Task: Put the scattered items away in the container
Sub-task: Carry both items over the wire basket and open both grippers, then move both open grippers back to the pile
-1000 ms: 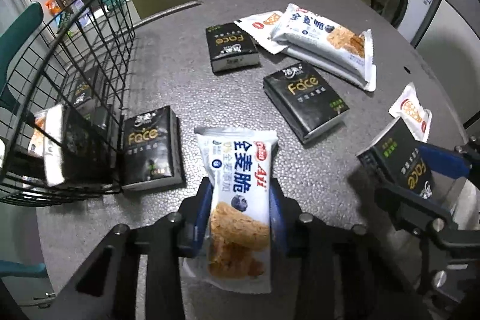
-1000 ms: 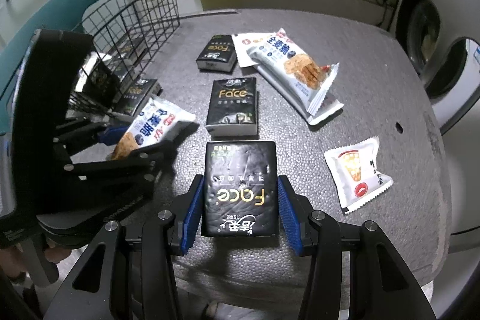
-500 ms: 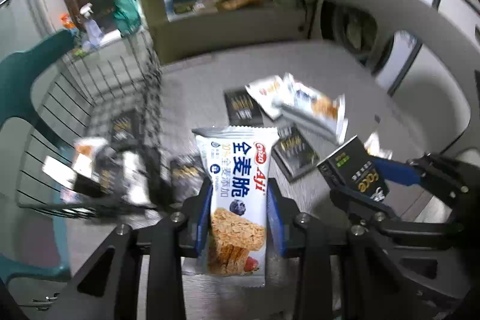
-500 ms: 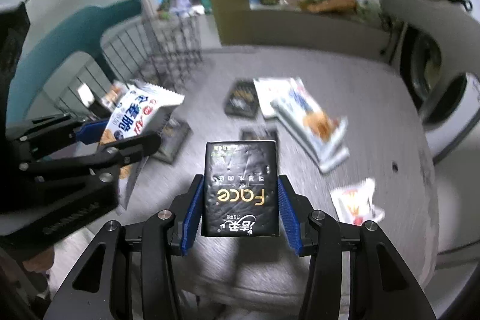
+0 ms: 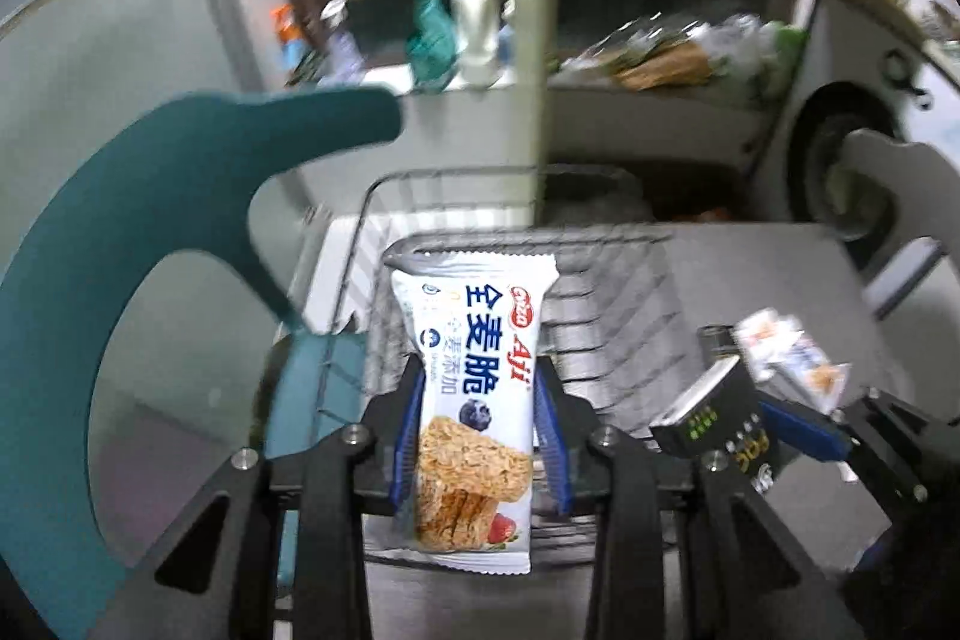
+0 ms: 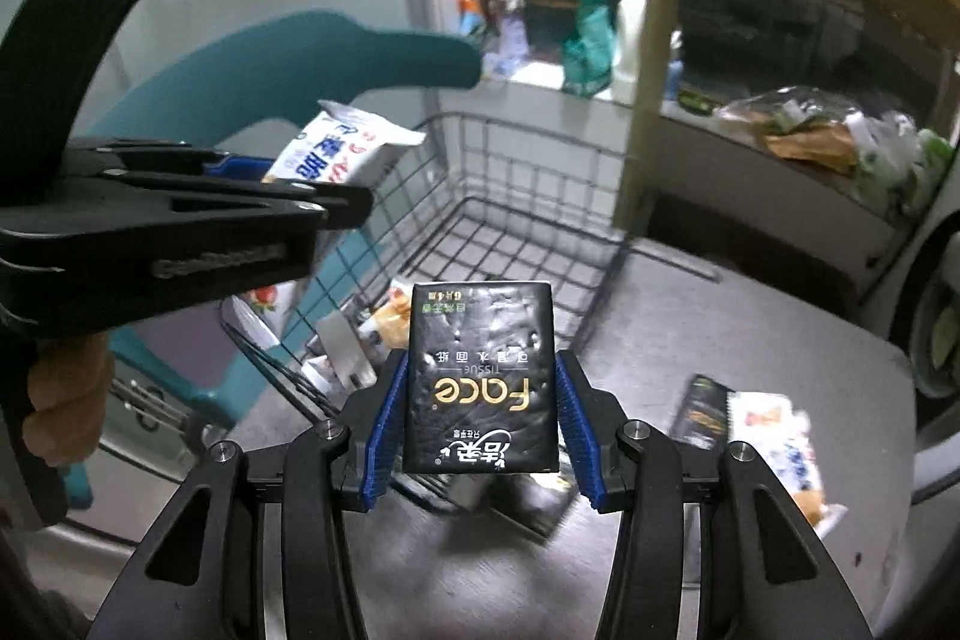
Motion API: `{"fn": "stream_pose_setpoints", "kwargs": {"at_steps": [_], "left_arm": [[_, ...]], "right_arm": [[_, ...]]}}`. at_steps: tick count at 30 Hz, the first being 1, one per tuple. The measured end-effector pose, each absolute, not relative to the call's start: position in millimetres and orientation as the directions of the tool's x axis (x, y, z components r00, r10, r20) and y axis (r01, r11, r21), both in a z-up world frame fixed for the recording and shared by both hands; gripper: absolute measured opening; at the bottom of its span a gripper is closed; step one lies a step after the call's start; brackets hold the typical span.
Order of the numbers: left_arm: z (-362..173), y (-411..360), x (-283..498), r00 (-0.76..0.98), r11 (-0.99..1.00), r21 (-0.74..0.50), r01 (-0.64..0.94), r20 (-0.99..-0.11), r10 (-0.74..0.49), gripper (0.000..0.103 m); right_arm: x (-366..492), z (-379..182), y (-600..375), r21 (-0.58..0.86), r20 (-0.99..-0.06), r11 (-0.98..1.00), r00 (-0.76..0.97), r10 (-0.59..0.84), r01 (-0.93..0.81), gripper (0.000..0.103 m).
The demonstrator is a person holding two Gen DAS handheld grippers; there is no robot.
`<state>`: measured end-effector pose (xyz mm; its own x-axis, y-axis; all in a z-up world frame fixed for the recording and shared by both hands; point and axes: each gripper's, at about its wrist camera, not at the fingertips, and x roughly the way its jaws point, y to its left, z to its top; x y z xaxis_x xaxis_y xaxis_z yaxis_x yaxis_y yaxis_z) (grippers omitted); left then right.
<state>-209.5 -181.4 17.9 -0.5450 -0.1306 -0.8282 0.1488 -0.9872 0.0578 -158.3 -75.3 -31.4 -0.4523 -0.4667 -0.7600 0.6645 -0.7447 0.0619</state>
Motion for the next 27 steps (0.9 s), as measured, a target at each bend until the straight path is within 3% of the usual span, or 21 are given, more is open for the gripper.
{"fn": "stream_pose_setpoints", "kwargs": {"at_steps": [6, 11, 18, 27], "left_arm": [[-8, -198, -213, -0.527, -0.985, 0.008, 0.174, -0.844, -0.1, 0.039], [-11, -205, -209, -0.538, -0.981, -0.031, 0.192, -0.839, -0.079, 0.057], [6, -187, -196, -0.563, -0.987, -0.035, 0.155, -0.825, -0.059, 0.057], [16, -82, -166, -0.576, -0.998, -0.053, -0.013, -0.816, 0.051, 0.057]], "right_arm": [[-163, -58, -98, 0.034, -0.788, -0.751, -0.445, -0.426, 0.659, 0.047], [-170, -60, -89, 0.06, -0.784, -0.768, -0.446, -0.431, 0.638, 0.048], [-164, -43, -48, 0.069, -0.769, -0.794, -0.475, -0.427, 0.604, 0.049], [-151, -43, 62, 0.0, -0.791, -0.878, -0.537, -0.293, 0.478, 0.049]]}}
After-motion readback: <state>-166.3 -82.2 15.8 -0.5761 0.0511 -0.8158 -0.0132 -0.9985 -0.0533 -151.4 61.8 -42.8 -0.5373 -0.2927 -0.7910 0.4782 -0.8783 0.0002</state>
